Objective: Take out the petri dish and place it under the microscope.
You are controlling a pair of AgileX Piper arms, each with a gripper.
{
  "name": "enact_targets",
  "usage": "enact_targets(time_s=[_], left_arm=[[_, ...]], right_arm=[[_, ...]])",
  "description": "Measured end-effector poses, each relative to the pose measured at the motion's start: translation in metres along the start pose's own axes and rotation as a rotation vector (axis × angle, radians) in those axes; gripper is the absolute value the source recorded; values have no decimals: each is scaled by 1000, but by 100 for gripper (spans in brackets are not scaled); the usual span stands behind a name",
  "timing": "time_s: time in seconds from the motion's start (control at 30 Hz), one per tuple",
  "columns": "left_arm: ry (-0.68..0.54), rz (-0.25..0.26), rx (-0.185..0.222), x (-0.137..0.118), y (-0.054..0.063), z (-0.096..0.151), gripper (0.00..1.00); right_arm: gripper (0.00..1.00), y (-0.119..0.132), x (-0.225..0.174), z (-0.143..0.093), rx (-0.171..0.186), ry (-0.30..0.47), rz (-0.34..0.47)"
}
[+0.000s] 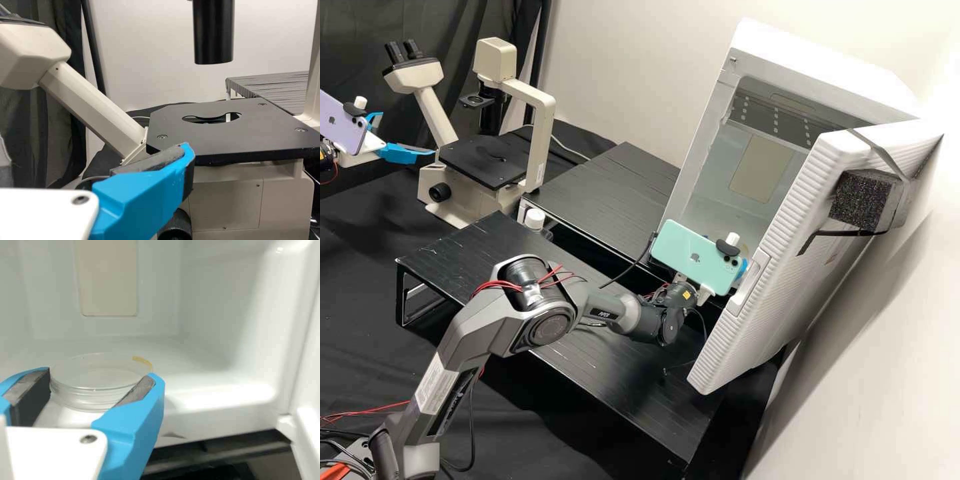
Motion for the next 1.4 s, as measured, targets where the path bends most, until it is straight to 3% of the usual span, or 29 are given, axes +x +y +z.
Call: enact_targets(time_s=[0.43,0.93,1.4], left_arm=[[0,0,0,0,0,0,100],[0,0,0,0,0,0,100],[0,0,0,0,0,0,100]], right_arm=[[0,18,2,-1,5,-17,53],[0,19,3,-2,8,-15,59],[0,-14,18,-13,31,11,-14]])
